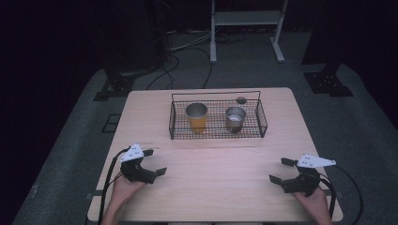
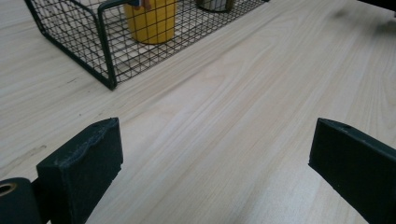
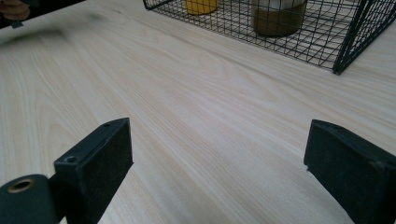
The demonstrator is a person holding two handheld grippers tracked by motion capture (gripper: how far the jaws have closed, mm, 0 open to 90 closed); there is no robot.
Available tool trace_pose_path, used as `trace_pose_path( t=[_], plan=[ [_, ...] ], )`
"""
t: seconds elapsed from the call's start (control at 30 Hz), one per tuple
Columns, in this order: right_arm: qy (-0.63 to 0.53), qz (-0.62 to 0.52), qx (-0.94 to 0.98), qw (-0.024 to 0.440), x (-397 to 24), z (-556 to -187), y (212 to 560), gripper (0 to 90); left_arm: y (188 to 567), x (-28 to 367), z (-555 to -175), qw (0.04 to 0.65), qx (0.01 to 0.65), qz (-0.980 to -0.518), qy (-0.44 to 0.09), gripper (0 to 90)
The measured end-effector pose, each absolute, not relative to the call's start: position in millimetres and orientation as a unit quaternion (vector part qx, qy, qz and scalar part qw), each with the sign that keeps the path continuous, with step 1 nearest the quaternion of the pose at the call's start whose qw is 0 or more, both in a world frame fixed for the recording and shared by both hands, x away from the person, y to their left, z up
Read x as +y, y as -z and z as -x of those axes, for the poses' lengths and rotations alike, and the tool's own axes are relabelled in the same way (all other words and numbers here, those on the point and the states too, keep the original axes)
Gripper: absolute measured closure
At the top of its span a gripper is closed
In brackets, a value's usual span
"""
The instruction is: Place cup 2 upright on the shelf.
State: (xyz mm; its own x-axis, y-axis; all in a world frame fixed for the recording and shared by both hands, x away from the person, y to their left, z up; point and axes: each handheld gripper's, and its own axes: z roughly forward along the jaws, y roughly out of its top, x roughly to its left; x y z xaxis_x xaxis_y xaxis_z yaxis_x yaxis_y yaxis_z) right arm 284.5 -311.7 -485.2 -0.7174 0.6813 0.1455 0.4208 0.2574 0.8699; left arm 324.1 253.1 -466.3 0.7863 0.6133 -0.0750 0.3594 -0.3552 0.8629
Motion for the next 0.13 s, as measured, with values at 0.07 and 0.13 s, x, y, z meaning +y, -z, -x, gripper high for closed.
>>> trace_pose_path(
  t=[0.07, 0.13],
  plan=[
    [-0.498, -0.351, 0.782, 0.130, -310.9, -284.2, 485.5, 7.0, 468.5, 254.8, -322.4, 0.479, 0.304, -0.812, -0.133, 1.9],
    [-0.499, -0.350, 0.782, 0.131, -310.4, -284.9, 486.1, 7.0, 469.5, 255.4, -319.7, 0.480, 0.305, -0.811, -0.138, 1.9]
  ],
)
